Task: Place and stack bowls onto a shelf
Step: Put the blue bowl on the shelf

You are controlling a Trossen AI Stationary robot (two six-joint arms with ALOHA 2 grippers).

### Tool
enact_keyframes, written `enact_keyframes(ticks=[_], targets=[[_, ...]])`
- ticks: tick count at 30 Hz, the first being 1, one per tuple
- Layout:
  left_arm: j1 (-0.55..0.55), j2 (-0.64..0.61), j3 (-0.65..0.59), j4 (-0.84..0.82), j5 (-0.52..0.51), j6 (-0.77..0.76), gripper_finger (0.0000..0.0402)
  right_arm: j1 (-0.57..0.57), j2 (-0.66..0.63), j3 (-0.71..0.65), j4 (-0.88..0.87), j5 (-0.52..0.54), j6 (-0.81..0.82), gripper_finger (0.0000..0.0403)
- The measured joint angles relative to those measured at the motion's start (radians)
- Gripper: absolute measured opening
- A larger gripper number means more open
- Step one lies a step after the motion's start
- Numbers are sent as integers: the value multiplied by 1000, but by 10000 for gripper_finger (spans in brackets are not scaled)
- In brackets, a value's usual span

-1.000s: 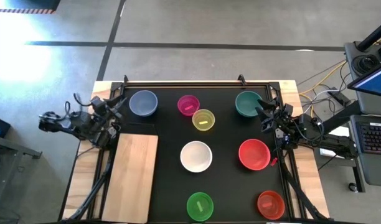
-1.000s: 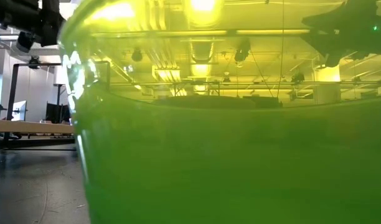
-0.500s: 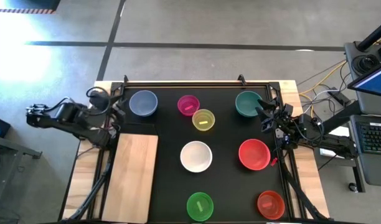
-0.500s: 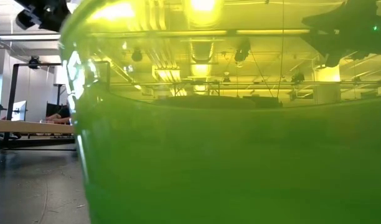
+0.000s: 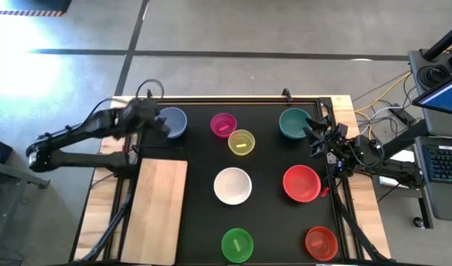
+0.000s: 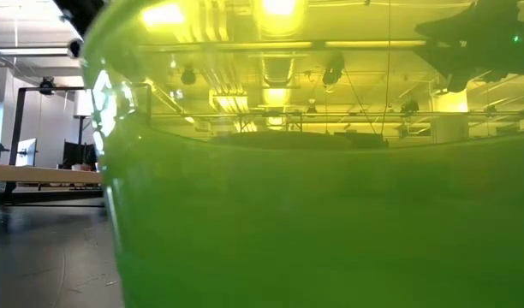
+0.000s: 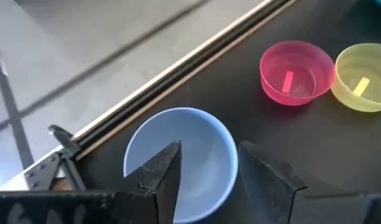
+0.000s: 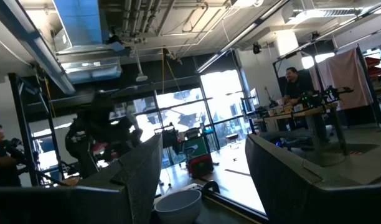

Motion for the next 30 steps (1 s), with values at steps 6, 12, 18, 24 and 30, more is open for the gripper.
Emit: enact_keyframes(ticks=[6, 12, 18, 24, 30], targets=[[214, 111, 14, 35, 206, 117, 144, 0, 0, 0, 0, 0, 0, 219], [273, 216, 14, 54, 224, 129, 144, 0, 0, 0, 0, 0, 0, 219], [277, 327, 14, 88, 225, 152, 144, 0, 0, 0, 0, 0, 0, 219], [279, 415, 14, 114, 246, 169, 144, 0, 0, 0, 0, 0, 0, 219], [279, 457, 14, 118, 262, 167, 144, 0, 0, 0, 0, 0, 0, 219]])
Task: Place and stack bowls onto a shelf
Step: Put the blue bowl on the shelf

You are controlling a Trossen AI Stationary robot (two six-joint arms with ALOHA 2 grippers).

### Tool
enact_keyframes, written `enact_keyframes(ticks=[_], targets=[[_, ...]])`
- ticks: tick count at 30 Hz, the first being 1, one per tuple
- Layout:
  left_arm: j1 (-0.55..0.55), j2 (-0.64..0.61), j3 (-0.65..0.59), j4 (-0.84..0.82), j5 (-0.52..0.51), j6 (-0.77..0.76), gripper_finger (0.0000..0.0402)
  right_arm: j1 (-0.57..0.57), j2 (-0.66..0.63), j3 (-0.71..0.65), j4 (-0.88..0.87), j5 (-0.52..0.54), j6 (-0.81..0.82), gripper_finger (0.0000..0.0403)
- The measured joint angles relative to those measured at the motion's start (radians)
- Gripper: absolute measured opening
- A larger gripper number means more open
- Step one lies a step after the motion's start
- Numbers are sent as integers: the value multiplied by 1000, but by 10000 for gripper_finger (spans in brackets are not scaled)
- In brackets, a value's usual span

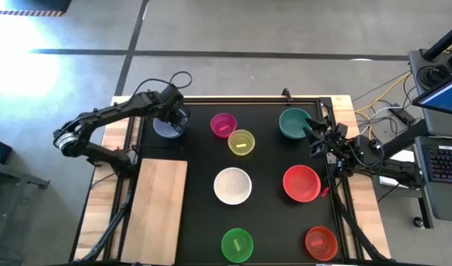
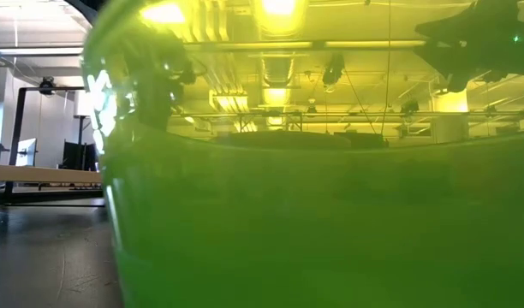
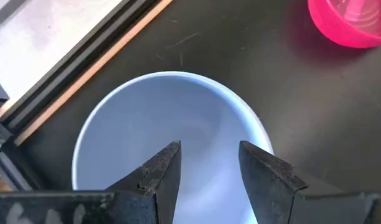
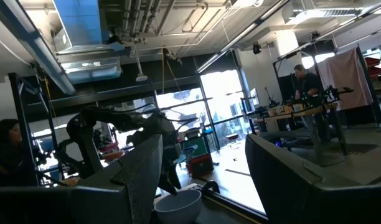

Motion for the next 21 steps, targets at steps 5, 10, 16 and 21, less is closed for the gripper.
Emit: enact_keyframes(ticks=[5, 10, 16, 21], targets=[[-1, -3, 23, -15, 38, 2, 144, 0, 0, 0, 0, 0, 0, 219], [8, 10, 100, -13, 81, 3, 144, 0, 0, 0, 0, 0, 0, 219], [-3, 103, 174, -78, 111, -27, 145, 0, 0, 0, -2, 0, 0, 219], [-9, 161, 206, -130, 122, -57, 170, 0, 0, 0, -4, 0, 0, 219]])
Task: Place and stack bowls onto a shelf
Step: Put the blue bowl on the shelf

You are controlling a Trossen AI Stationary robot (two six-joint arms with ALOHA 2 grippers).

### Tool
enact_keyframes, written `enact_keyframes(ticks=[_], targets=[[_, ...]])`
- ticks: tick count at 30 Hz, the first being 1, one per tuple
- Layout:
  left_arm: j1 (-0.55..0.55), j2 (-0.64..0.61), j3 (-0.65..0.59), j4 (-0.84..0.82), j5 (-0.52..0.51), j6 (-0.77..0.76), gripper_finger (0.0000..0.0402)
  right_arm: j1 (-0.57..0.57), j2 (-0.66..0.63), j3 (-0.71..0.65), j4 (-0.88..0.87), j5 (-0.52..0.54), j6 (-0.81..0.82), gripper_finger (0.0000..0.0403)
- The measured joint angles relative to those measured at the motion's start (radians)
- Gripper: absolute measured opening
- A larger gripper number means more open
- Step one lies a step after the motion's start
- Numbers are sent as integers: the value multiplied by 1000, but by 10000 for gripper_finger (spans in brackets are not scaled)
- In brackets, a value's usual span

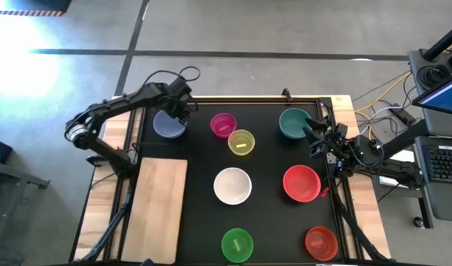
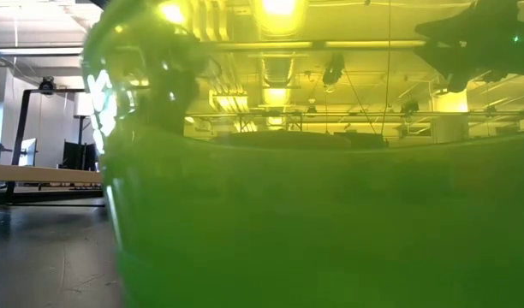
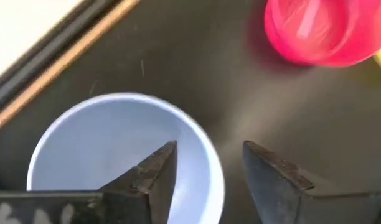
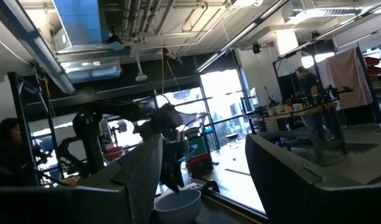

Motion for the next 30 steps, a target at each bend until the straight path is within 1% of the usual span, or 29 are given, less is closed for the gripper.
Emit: enact_keyframes(ticks=[3, 6, 12, 16, 21, 28, 30], targets=[[-8, 7, 16, -10, -16, -8, 195, 0, 0, 0, 0, 0, 0, 219], [-13, 15, 21, -37, -23, -20, 208, 0, 0, 0, -1, 0, 0, 219], [-6, 7, 75, -123, -24, -24, 207, 0, 0, 0, -6, 0, 0, 219], [-9, 8, 111, -131, -17, -59, 206, 0, 0, 0, -8, 0, 0, 219], [-11, 19, 118, -133, 3, -151, 205, 0, 0, 0, -9, 0, 0, 219], [-18, 37, 125, -158, 4, -346, 205, 0, 0, 0, -9, 0, 0, 219], [-28, 45, 125, -162, 20, -395, 205, 0, 0, 0, -9, 0, 0, 219]])
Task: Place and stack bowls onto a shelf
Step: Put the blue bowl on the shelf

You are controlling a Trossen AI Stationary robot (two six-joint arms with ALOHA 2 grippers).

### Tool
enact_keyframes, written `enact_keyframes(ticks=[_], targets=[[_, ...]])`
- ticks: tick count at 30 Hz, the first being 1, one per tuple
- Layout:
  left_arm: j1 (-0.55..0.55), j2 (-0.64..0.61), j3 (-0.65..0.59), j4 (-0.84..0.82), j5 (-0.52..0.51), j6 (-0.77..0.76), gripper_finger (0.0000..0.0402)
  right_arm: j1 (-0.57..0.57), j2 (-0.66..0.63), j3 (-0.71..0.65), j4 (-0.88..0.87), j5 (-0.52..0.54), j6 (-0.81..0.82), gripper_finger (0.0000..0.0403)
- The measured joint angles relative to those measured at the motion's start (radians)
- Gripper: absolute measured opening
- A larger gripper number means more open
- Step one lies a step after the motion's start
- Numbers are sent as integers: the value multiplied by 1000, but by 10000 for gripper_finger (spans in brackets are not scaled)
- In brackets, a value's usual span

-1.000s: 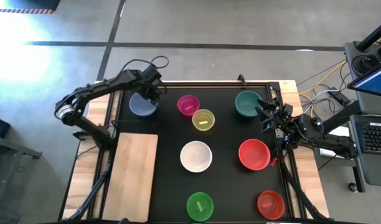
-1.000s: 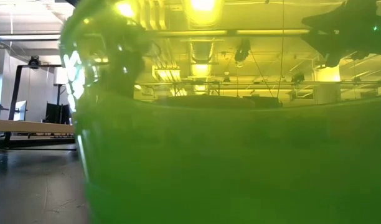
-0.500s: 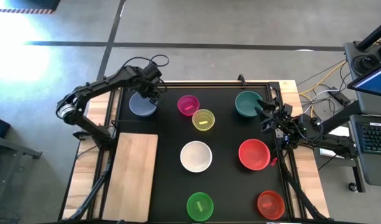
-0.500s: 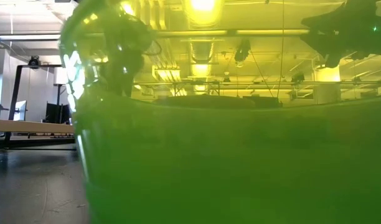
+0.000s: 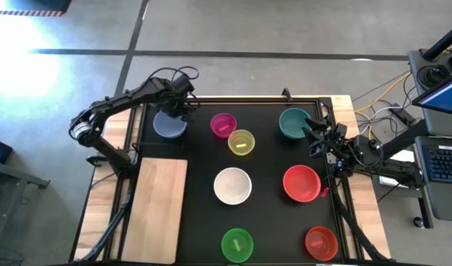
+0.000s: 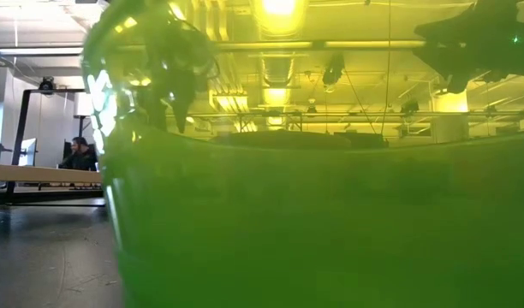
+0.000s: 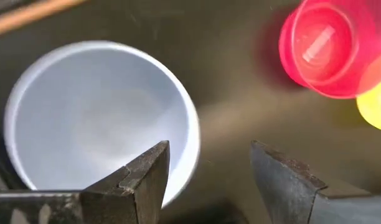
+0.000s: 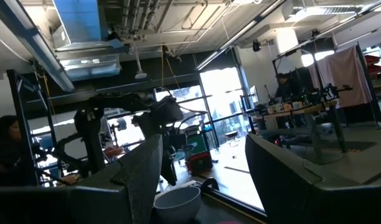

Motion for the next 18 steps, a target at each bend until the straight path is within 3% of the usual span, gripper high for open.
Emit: enact_keyframes(ticks=[7, 18], targets=[[-95, 67, 0, 18, 9, -108, 205, 0, 0, 0, 0, 0, 0, 219], [-120, 168, -2, 7, -151, -241, 205, 0, 0, 0, -6, 0, 0, 219]])
